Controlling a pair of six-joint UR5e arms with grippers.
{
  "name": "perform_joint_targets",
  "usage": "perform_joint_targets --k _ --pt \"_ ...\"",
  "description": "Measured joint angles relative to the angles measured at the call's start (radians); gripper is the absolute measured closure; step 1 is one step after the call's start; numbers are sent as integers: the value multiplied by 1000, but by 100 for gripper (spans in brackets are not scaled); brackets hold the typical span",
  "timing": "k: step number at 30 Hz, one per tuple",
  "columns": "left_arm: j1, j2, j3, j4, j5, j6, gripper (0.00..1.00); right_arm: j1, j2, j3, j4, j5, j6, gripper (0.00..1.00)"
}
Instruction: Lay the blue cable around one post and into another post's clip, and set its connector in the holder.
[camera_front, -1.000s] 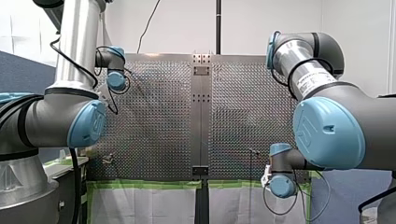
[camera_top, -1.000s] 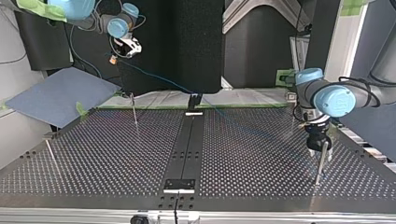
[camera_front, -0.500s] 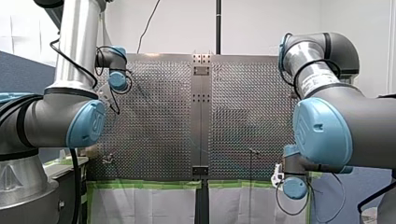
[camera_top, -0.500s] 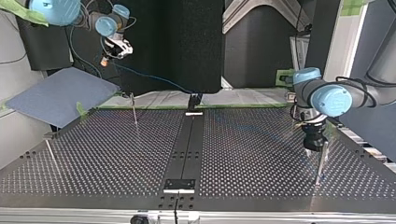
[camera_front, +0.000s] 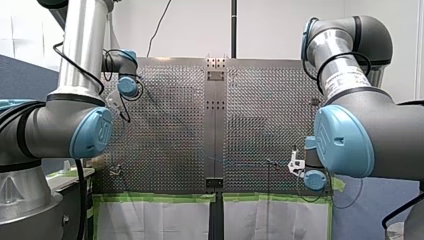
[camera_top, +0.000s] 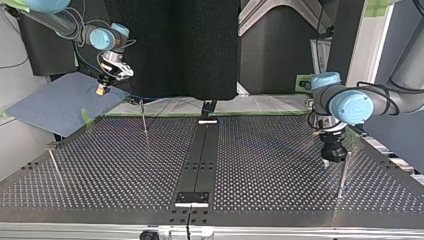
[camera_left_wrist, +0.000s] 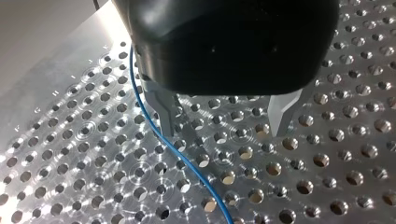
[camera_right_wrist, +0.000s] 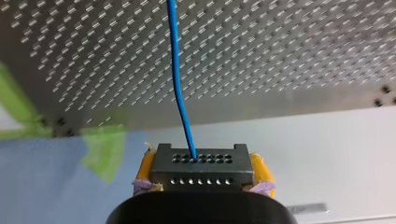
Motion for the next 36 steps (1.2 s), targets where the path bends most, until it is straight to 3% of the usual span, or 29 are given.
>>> perform_joint_targets --k 6,11,16,28,36 --pt "-6 0 0 0 0 -5 1 4 -52 -2 1 -54 -9 100" --pt "-9 0 0 0 -2 -7 1 8 -63 -1 15 -99 -26 100" --pt "-11 0 0 0 -3 -6 1 7 -38 -1 14 -139 -36 100" --pt "-16 0 0 -1 -6 -1 1 -1 61 -5 -32 -242 -33 100" --pt "-25 0 0 -6 -22 -5 1 -3 77 -6 -33 -309 -32 100"
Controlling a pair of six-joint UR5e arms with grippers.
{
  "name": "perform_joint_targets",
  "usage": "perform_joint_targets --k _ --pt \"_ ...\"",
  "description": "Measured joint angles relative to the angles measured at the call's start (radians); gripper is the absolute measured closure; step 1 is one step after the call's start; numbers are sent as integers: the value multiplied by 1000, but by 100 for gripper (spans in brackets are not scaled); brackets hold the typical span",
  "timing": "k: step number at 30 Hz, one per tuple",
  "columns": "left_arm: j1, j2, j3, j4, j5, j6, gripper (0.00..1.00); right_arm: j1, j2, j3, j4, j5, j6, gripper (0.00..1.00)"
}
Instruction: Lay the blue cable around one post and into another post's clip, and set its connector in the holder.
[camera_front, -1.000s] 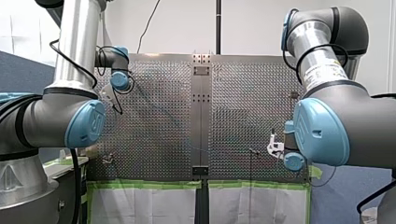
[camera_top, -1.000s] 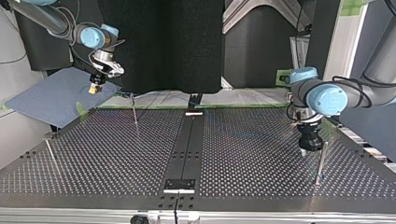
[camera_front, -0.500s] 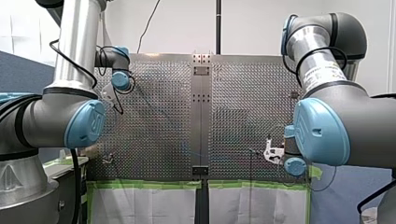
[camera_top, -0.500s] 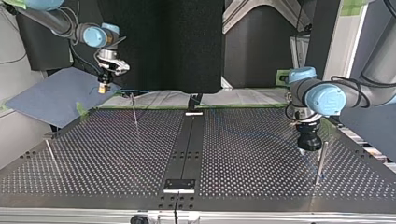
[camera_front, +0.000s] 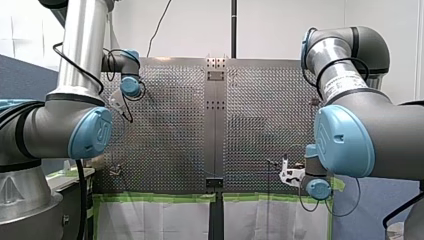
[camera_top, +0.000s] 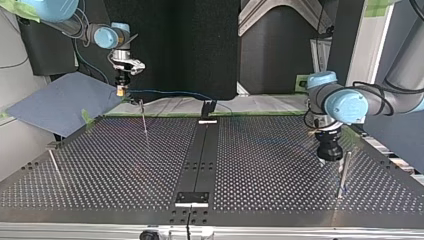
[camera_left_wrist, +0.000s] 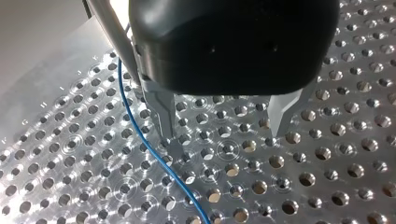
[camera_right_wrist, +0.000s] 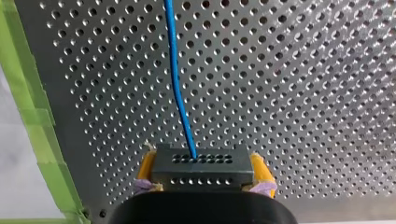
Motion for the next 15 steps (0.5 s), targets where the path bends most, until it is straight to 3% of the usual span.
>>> perform_joint_targets --k 15 --pt "5 28 -17 -68 -95 -66 1 -4 2 -3 8 -12 11 100"
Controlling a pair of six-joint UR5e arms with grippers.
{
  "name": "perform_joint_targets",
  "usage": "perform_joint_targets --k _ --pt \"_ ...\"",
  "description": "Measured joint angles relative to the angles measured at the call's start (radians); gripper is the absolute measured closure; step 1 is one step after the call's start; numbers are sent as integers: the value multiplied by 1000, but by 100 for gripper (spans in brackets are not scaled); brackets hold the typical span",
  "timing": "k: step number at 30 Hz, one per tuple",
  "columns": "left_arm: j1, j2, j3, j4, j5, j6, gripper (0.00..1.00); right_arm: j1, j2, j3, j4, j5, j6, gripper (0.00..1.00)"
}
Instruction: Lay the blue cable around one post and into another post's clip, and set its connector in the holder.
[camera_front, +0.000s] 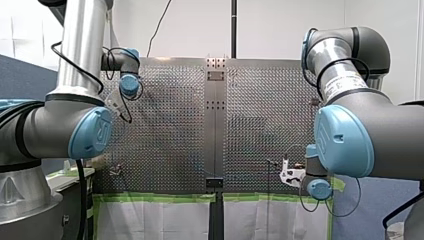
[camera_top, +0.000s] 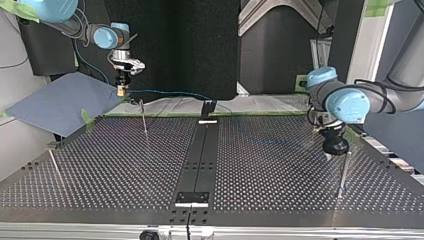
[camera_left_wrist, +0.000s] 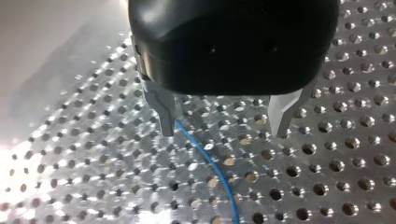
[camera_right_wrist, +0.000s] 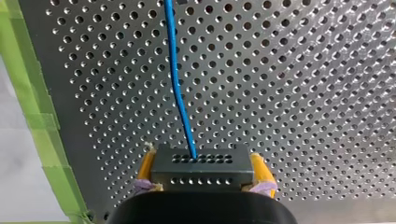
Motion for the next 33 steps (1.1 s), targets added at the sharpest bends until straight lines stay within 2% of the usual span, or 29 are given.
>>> perform_joint_targets --k 8,13,19,29,33 --pt "18 67 -66 53 9 -54 1 0 0 -3 4 -1 12 100" --pt "28 106 -105 86 11 -53 1 0 1 -3 12 0 14 100" --pt "42 161 -159 75 10 -14 1 0 1 -4 17 -2 25 100" --pt "55 250 -248 -9 13 73 1 0 1 -12 37 -4 30 100" --pt "56 286 -284 -46 -5 106 1 0 1 -12 41 -5 31 100"
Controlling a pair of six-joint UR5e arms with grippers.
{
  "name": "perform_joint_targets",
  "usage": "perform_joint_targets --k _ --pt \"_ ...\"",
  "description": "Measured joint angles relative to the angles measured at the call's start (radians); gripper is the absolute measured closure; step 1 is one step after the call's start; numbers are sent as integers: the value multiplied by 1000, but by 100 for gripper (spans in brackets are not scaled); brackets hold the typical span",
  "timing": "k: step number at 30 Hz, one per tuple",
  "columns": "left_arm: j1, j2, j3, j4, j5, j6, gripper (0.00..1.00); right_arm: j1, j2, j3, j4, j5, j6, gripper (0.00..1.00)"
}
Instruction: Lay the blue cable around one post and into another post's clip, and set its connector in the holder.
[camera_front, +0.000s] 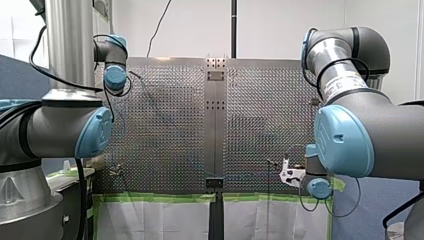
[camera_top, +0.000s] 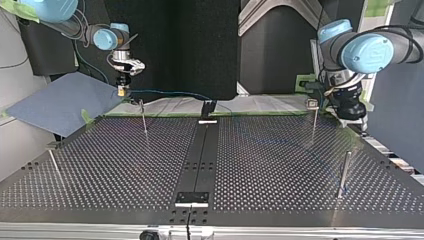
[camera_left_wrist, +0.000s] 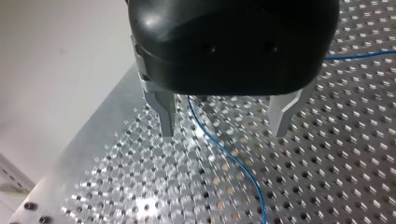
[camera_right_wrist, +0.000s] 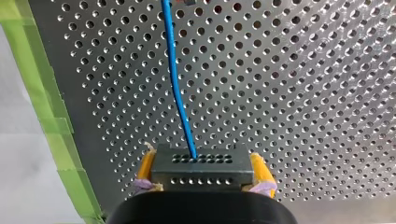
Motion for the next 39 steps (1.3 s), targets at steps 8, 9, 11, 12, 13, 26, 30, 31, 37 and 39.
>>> perform_joint_targets --k 8,9,11,12,13,26,30,31,37,39 --pt "-5 69 22 -69 -10 28 1 2 0 -1 1 0 0 100" --pt "-6 76 29 -75 -9 33 1 3 0 -2 1 0 0 100" --pt "-7 92 44 -92 -5 47 1 3 0 -3 2 0 0 100" --pt "-8 99 51 -99 -1 53 1 4 0 -4 3 0 0 100" --pt "-9 106 58 -106 3 60 1 4 0 -5 4 0 0 100" --pt "-12 218 170 -218 85 171 1 7 0 -10 15 0 0 100" --pt "-15 241 203 -252 118 205 1 7 0 -12 18 0 0 100" --pt "-17 241 211 -258 123 211 1 7 0 -14 20 0 -1 100" --pt "-34 211 260 -308 128 261 1 8 0 -19 32 0 -4 100" --pt "-39 194 279 -326 120 280 1 8 0 -21 35 0 -4 100"
